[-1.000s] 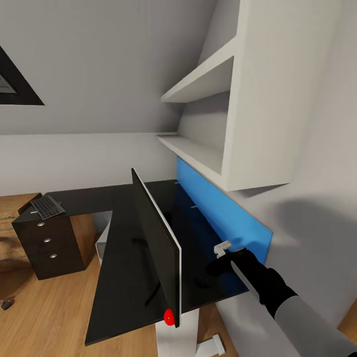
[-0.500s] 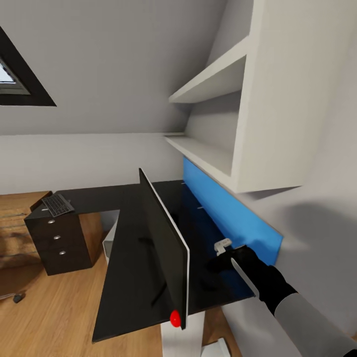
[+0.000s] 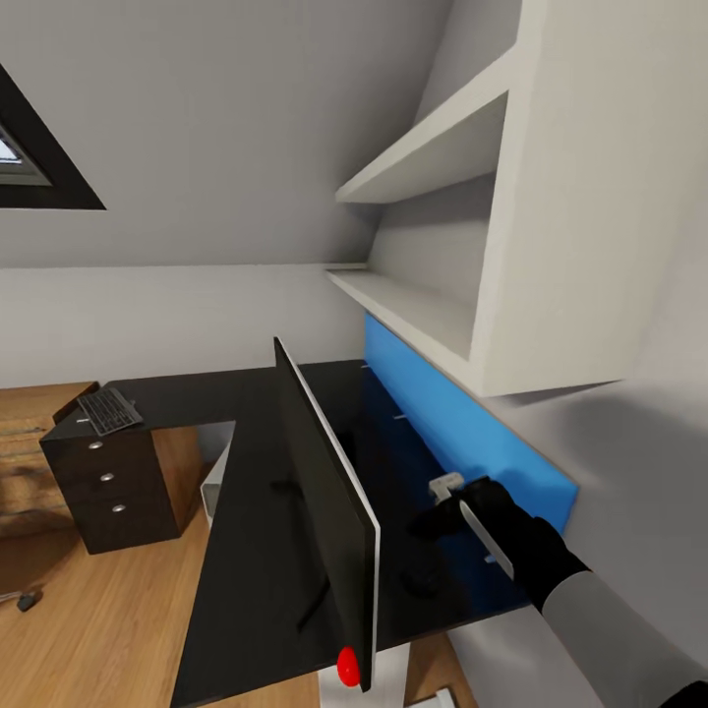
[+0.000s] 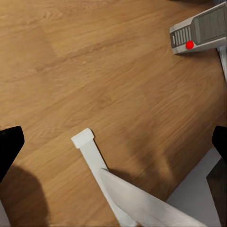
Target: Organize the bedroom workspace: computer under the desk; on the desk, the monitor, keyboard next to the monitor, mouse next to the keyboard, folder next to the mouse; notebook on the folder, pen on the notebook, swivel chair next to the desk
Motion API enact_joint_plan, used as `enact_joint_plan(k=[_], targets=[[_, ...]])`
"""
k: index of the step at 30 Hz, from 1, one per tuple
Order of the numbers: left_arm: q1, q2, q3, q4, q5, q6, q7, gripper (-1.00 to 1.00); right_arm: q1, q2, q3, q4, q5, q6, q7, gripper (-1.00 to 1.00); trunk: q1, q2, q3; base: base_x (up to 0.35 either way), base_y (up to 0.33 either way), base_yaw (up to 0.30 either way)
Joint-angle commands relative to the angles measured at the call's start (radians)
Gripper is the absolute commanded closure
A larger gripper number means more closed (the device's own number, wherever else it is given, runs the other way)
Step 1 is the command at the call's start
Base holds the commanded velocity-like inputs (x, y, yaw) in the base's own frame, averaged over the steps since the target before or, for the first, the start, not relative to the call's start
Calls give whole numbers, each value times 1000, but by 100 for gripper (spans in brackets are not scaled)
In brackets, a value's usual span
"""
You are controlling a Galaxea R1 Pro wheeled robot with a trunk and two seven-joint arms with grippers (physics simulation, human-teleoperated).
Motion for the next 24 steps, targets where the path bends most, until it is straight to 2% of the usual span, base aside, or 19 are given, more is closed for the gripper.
enact_joint_plan(k=[1, 2, 8, 9, 13, 17, 20, 24], targets=[[0, -2, 3, -2, 24, 24, 8, -100, -5, 0, 3, -1, -3, 30, 1, -100, 4, -8, -5, 10, 0, 0], [0, -2, 14, -2, 35, 42, 9, -100, -9, 1, 4, 0, -3, 55, 2, -100, 8, -15, -8, 5, 0, 0], [0, -3, 39, -2, 46, 60, 9, -100, -13, 4, 5, 11, -2, 77, 2, -100, 31, -57, -27, 2, 0, 0], [0, -3, 43, -2, 47, 63, 9, -100, -14, 19, 5, 21, -2, 80, 3, -100, 35, -64, -30, 0, 0, 0], [0, -2, 44, -2, 44, 64, 10, -100, -26, 32, 5, 51, -3, 81, 5, -100, 50, -92, -42, 0, 0, 0], [0, -2, 43, -2, 41, 65, 10, -100, -35, 43, 5, 85, -4, 62, 4, -100, 66, -120, -55, 0, 0, 0], [0, -2, 43, -2, 40, 65, 10, -100, -40, 62, 3, 116, -4, 22, 1, -100, 77, -141, -64, 0, 0, 0], [0, -2, 43, -2, 39, 65, 10, -100, -70, 69, 2, 173, -4, -2, -1, -100, 92, -169, -77, 0, 0, 0]])
